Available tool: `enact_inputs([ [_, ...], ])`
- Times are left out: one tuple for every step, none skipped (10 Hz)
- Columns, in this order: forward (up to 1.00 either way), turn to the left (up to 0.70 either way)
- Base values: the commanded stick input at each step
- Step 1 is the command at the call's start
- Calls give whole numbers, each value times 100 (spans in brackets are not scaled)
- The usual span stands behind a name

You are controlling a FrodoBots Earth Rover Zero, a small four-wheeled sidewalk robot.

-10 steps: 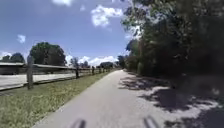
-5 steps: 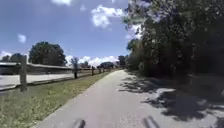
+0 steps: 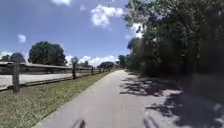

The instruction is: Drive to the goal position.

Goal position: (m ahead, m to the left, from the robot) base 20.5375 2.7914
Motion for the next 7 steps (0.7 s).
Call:
enact_inputs([
  [50,0],
  [50,0],
  [50,0],
  [50,0],
  [50,0],
  [50,0],
  [50,0],
])
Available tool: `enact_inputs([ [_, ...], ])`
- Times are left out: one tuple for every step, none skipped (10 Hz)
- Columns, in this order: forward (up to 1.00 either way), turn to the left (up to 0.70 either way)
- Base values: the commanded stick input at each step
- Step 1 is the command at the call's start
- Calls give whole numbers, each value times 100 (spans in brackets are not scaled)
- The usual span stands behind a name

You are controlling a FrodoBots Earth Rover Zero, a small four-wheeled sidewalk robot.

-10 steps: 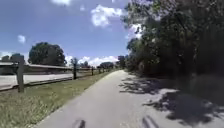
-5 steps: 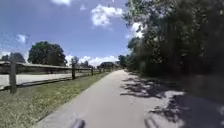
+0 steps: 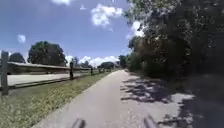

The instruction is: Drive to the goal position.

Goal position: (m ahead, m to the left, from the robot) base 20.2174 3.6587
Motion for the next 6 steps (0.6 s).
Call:
enact_inputs([
  [50,0],
  [50,0],
  [50,0],
  [50,-50],
  [50,-50],
  [50,-50],
])
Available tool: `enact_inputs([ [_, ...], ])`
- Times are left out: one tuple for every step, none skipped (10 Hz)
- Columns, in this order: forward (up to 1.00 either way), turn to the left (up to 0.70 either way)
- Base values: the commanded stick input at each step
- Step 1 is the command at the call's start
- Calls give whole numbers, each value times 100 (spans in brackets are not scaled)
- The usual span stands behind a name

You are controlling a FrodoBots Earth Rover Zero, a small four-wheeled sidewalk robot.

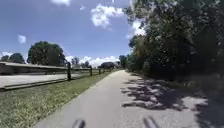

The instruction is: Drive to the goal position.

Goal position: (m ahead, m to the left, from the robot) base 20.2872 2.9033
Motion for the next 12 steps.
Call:
enact_inputs([
  [50,-2],
  [50,0],
  [50,0],
  [50,0],
  [50,0],
  [50,0],
  [50,0],
  [50,0],
  [50,0],
  [50,0],
  [50,0],
  [50,0],
])
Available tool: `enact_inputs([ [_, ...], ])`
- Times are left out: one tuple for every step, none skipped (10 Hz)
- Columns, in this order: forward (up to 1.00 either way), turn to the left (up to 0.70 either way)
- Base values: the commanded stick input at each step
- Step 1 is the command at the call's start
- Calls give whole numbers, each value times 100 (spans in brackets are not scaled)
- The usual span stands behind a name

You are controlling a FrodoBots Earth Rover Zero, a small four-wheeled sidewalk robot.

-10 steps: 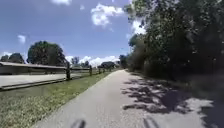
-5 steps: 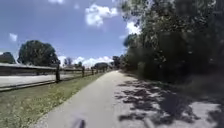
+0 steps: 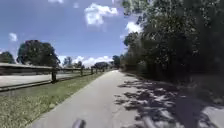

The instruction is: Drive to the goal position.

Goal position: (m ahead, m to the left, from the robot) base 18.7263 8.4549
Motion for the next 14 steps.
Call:
enact_inputs([
  [50,0],
  [50,0],
  [50,0],
  [50,0],
  [50,0],
  [50,0],
  [50,0],
  [50,0],
  [50,0],
  [50,0],
  [50,0],
  [50,0],
  [50,0],
  [50,0],
])
